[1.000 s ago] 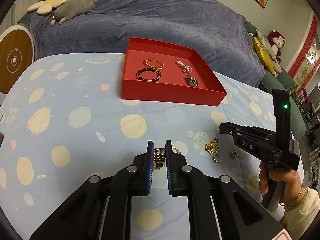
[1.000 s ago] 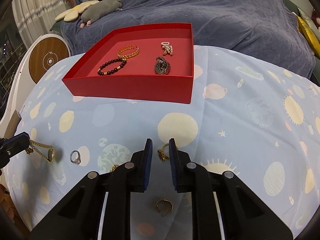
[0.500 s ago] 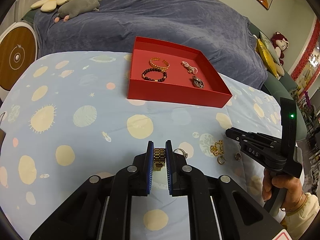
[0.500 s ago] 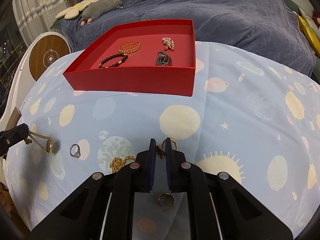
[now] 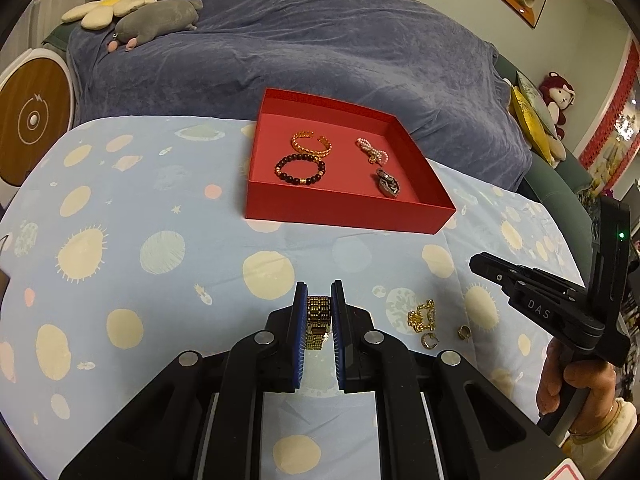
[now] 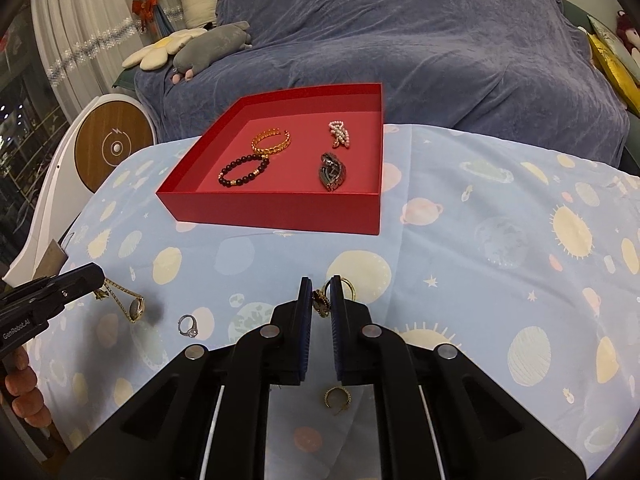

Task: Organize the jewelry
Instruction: 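Reach the right tool to a small gold ring while the left tool holds the watch, then carry the watch and gold ring into the red box and open both tools, then grasp a gold hoop earring with the right tool while the left tool grasps the silver ring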

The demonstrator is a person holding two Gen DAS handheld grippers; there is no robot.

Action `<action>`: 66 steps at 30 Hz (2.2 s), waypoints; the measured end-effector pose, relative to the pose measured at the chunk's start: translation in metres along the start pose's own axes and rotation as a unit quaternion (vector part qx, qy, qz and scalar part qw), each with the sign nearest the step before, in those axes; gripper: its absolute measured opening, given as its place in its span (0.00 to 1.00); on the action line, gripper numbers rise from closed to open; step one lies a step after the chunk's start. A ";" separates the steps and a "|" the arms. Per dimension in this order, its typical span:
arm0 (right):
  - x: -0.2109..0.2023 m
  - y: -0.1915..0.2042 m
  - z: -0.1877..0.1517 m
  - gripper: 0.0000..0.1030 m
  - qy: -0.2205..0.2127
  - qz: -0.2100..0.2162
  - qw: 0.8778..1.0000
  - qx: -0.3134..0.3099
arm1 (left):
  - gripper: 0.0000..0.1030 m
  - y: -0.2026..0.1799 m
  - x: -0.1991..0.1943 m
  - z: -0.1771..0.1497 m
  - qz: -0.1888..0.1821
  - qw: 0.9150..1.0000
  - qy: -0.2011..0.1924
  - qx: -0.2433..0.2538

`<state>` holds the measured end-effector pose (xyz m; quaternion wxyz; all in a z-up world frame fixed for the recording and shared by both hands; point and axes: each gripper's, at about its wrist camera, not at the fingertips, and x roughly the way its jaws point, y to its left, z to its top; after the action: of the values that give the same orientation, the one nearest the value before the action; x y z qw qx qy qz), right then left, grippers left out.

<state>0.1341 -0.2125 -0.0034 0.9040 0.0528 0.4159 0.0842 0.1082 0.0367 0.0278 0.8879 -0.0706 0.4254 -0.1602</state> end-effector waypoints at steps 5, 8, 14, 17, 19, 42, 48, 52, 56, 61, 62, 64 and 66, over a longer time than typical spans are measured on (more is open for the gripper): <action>-0.008 0.004 0.008 0.08 -0.008 0.008 1.000 -0.003 | 0.09 -0.005 -0.006 0.015 -0.001 1.000 -0.015 0.003; -0.013 0.005 0.020 0.08 -0.015 0.019 1.000 0.000 | 0.09 -0.010 -0.007 0.034 0.003 1.000 -0.029 0.009; -0.004 0.013 0.060 0.08 -0.034 0.021 0.999 -0.013 | 0.09 -0.022 0.010 0.078 0.024 0.998 -0.049 0.040; 0.010 0.012 0.076 0.08 -0.036 0.023 0.999 -0.006 | 0.09 -0.019 0.030 0.097 0.014 0.999 -0.040 0.027; 0.023 0.009 0.084 0.08 -0.034 0.023 0.999 0.001 | 0.09 -0.018 0.041 0.105 0.017 0.999 -0.042 0.027; 0.085 0.015 0.095 0.25 -0.008 0.026 1.000 0.009 | 0.27 -0.001 0.097 0.127 0.044 0.999 -0.025 -0.005; 0.022 0.002 0.077 0.31 -0.022 0.019 1.000 0.004 | 0.32 -0.007 0.070 0.116 0.040 0.999 -0.028 -0.006; -0.018 -0.006 0.052 0.32 -0.029 0.000 1.000 0.001 | 0.39 -0.008 0.045 0.092 0.046 0.998 -0.033 0.000; -0.040 -0.015 0.014 0.32 -0.017 -0.001 1.000 0.021 | 0.39 -0.002 0.025 0.060 0.049 0.998 -0.026 -0.013; -0.046 -0.020 -0.028 0.32 0.008 -0.001 0.999 0.043 | 0.39 0.002 0.009 0.025 0.057 0.998 -0.021 -0.024; -0.045 -0.018 -0.035 0.32 0.012 -0.006 0.999 0.038 | 0.39 0.001 0.008 0.018 0.059 0.998 -0.020 -0.023; -0.041 -0.013 -0.047 0.32 0.020 -0.011 0.999 0.028 | 0.39 -0.002 0.007 0.006 0.061 0.998 -0.016 -0.022; -0.036 -0.008 -0.056 0.32 0.028 -0.007 0.999 0.025 | 0.39 -0.004 0.010 -0.004 0.060 0.998 -0.011 -0.021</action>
<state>0.0689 -0.2260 -0.0143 0.8907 0.0703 0.4437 0.0691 0.1094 0.0292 0.0192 0.8987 -0.0652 0.4226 -0.0975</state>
